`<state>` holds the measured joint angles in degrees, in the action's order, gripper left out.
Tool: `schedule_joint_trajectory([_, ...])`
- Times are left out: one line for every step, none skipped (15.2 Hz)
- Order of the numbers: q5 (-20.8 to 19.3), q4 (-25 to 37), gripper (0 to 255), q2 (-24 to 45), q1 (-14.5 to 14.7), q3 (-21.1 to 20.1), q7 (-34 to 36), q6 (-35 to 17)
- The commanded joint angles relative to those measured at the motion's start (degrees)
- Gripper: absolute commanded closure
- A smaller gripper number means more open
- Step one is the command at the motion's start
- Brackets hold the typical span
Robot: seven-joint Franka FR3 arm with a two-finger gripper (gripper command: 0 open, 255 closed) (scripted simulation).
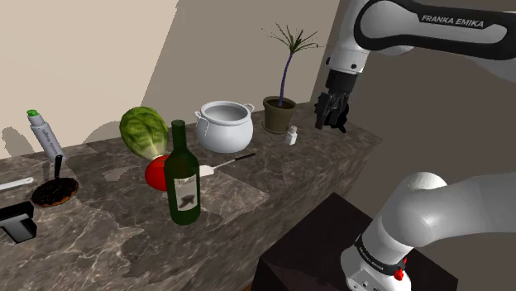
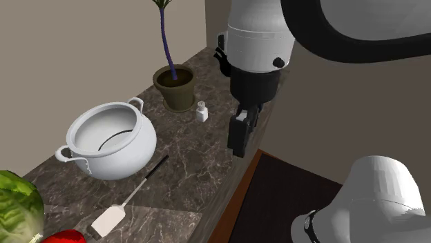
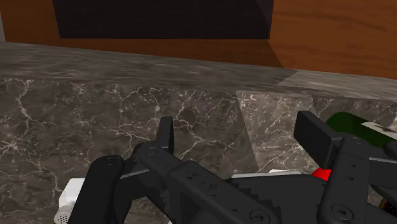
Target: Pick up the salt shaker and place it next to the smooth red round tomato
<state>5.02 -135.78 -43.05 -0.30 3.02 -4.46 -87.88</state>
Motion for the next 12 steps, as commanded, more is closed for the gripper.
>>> schedule_joint_trajectory([0.0, 0.0, 0, 0.0, 0.0, 0.0, 0.0, 0.0])
schedule_joint_trajectory([-0.7, -0.2, 0, 1.2, -0.2, 0.7, -1.1, -1.5])
schedule_joint_trajectory([-1.4, -0.4, 0, 2.5, -0.4, 1.4, -2.2, -3.0])
schedule_joint_trajectory([-2.1, -0.4, 0, 3.8, -0.6, 2.0, -3.3, -4.5])
schedule_joint_trajectory([-2.7, -0.4, 0, 5.2, -0.9, 2.7, -4.3, -6.0])
schedule_joint_trajectory([-3.3, -0.3, 0, 6.6, -1.0, 3.4, -5.4, -7.5])
schedule_joint_trajectory([-3.8, -0.2, 0, 8.1, -1.2, 4.1, -6.4, -9.0])
schedule_joint_trajectory([-4.3, 0.1, 0, 9.7, -1.4, 4.7, -7.4, -10.5])
schedule_joint_trajectory([-4.8, 0.4, 0, 11.3, -1.6, 5.4, -8.4, -11.9])
schedule_joint_trajectory([-5.2, 0.8, 0, 13.0, -1.7, 6.0, -9.4, -13.3])
schedule_joint_trajectory([-5.6, 1.3, 0, 14.7, -1.9, 6.7, -10.4, -14.8])
schedule_joint_trajectory([-5.9, 1.8, 0, 16.4, -2.0, 7.3, -11.4, -16.1])
